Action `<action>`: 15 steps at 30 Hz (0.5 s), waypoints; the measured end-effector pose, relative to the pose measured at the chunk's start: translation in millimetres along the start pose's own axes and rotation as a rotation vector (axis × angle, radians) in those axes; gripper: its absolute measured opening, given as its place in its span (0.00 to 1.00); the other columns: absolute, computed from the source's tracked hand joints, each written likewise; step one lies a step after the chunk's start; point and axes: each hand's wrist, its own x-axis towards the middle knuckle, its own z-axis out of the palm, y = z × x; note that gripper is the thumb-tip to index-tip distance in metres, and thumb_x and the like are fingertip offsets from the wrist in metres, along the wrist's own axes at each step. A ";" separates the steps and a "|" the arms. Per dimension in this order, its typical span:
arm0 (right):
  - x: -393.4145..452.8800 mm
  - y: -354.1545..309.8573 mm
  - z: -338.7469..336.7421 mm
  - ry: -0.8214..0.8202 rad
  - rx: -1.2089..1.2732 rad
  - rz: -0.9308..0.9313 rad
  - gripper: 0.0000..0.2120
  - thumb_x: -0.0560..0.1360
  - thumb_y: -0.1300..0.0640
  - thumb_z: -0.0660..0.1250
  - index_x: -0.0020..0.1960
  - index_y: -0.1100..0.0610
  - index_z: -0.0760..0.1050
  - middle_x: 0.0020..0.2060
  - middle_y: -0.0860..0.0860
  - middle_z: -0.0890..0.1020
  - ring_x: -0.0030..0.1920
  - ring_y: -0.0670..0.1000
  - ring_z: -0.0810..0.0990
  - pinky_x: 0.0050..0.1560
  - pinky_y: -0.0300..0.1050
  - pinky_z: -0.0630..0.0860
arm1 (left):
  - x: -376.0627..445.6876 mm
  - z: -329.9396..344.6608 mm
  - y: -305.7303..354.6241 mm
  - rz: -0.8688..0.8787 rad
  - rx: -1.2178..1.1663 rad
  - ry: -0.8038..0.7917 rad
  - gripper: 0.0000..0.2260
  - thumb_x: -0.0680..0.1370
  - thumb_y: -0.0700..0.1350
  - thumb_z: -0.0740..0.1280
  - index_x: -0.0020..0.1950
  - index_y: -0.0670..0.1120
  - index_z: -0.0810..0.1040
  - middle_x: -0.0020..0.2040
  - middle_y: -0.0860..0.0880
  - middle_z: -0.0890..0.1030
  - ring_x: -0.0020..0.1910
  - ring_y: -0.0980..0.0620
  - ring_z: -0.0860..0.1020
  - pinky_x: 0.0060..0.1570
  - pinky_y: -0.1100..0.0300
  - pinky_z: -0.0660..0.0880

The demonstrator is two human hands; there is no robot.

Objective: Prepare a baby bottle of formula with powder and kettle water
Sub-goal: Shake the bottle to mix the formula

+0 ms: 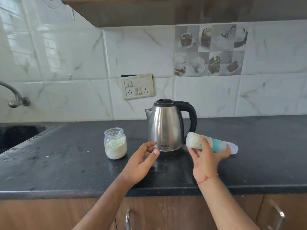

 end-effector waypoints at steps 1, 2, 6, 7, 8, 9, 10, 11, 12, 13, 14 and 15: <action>-4.8 -2.7 1.1 -0.071 -0.067 0.026 0.33 0.80 0.65 0.74 0.75 0.42 0.62 0.69 0.57 0.76 0.65 0.63 0.84 0.43 0.58 0.87 | 0.3 -0.8 -0.1 -0.004 0.003 -0.004 0.28 0.77 0.69 0.64 0.75 0.61 0.74 0.64 0.59 0.84 0.62 0.59 0.82 0.60 0.58 0.80; -10.2 -2.2 0.7 -0.216 -0.243 0.083 0.32 0.80 0.65 0.74 0.73 0.41 0.65 0.66 0.58 0.79 0.62 0.64 0.86 0.44 0.60 0.87 | 1.0 -0.8 0.4 -0.014 0.008 -0.012 0.28 0.77 0.69 0.64 0.75 0.61 0.74 0.64 0.59 0.84 0.63 0.59 0.82 0.59 0.59 0.80; -16.3 -1.0 7.4 -0.203 -0.280 0.072 0.32 0.79 0.64 0.76 0.74 0.42 0.67 0.65 0.58 0.81 0.59 0.62 0.87 0.45 0.60 0.87 | 2.4 -1.2 -0.1 -0.012 0.010 -0.011 0.28 0.77 0.70 0.64 0.75 0.61 0.74 0.64 0.59 0.84 0.62 0.59 0.82 0.58 0.60 0.79; -10.9 -2.6 4.5 -0.050 -0.087 0.011 0.32 0.80 0.64 0.75 0.75 0.44 0.64 0.68 0.57 0.79 0.61 0.63 0.86 0.44 0.59 0.87 | 2.1 -0.6 0.4 -0.010 0.008 -0.011 0.29 0.76 0.72 0.63 0.75 0.61 0.74 0.64 0.59 0.84 0.62 0.60 0.82 0.61 0.58 0.79; -5.1 -3.5 1.9 0.031 0.020 -0.020 0.32 0.81 0.64 0.73 0.76 0.46 0.62 0.70 0.57 0.77 0.63 0.63 0.85 0.43 0.58 0.87 | 1.3 0.0 0.4 -0.003 0.006 -0.007 0.31 0.75 0.74 0.63 0.75 0.62 0.74 0.64 0.59 0.84 0.62 0.60 0.82 0.62 0.57 0.79; -6.0 -5.6 3.3 0.020 0.028 0.010 0.31 0.81 0.63 0.73 0.76 0.46 0.62 0.70 0.58 0.77 0.62 0.63 0.86 0.42 0.57 0.87 | 1.0 -0.5 -0.1 0.001 0.003 -0.001 0.33 0.74 0.75 0.63 0.75 0.61 0.74 0.64 0.59 0.84 0.62 0.59 0.82 0.61 0.57 0.79; -10.6 -6.2 3.6 -0.107 -0.114 0.059 0.30 0.81 0.63 0.73 0.75 0.45 0.64 0.68 0.59 0.79 0.60 0.62 0.87 0.42 0.57 0.87 | 1.4 -0.9 0.2 -0.001 -0.001 -0.004 0.33 0.73 0.75 0.63 0.75 0.61 0.74 0.64 0.58 0.84 0.62 0.59 0.82 0.60 0.58 0.79; -14.2 -3.8 2.1 -0.272 -0.282 0.135 0.29 0.80 0.63 0.74 0.73 0.43 0.67 0.66 0.59 0.81 0.57 0.61 0.88 0.42 0.58 0.87 | 1.2 -0.1 1.3 -0.006 -0.002 -0.009 0.34 0.73 0.75 0.63 0.75 0.61 0.74 0.64 0.58 0.84 0.62 0.58 0.82 0.58 0.60 0.79; -15.9 -1.6 0.8 -0.364 -0.363 0.193 0.31 0.79 0.63 0.76 0.73 0.40 0.69 0.64 0.59 0.82 0.56 0.60 0.89 0.43 0.58 0.87 | 0.7 0.7 1.9 -0.004 -0.001 -0.010 0.34 0.73 0.75 0.63 0.75 0.61 0.74 0.64 0.58 0.84 0.62 0.58 0.82 0.56 0.61 0.78; -17.8 -1.5 4.6 -0.365 -0.414 0.169 0.33 0.78 0.63 0.77 0.73 0.39 0.68 0.63 0.58 0.82 0.56 0.60 0.89 0.44 0.58 0.87 | 0.8 0.0 2.3 0.001 0.002 -0.007 0.34 0.72 0.75 0.63 0.75 0.61 0.74 0.64 0.58 0.84 0.62 0.58 0.82 0.56 0.61 0.78; -16.2 -0.9 5.0 -0.261 -0.335 0.100 0.34 0.78 0.63 0.77 0.75 0.39 0.66 0.64 0.56 0.81 0.58 0.61 0.88 0.44 0.59 0.87 | 1.0 -0.7 2.4 0.001 0.001 -0.008 0.34 0.72 0.75 0.63 0.75 0.61 0.74 0.64 0.58 0.84 0.62 0.58 0.82 0.57 0.60 0.79; -11.2 -2.1 2.1 -0.095 -0.143 0.025 0.36 0.79 0.63 0.76 0.77 0.40 0.63 0.67 0.55 0.79 0.61 0.62 0.87 0.45 0.59 0.87 | 1.1 -0.7 3.2 -0.002 0.003 -0.011 0.34 0.73 0.75 0.63 0.75 0.61 0.74 0.64 0.58 0.84 0.62 0.59 0.82 0.58 0.59 0.80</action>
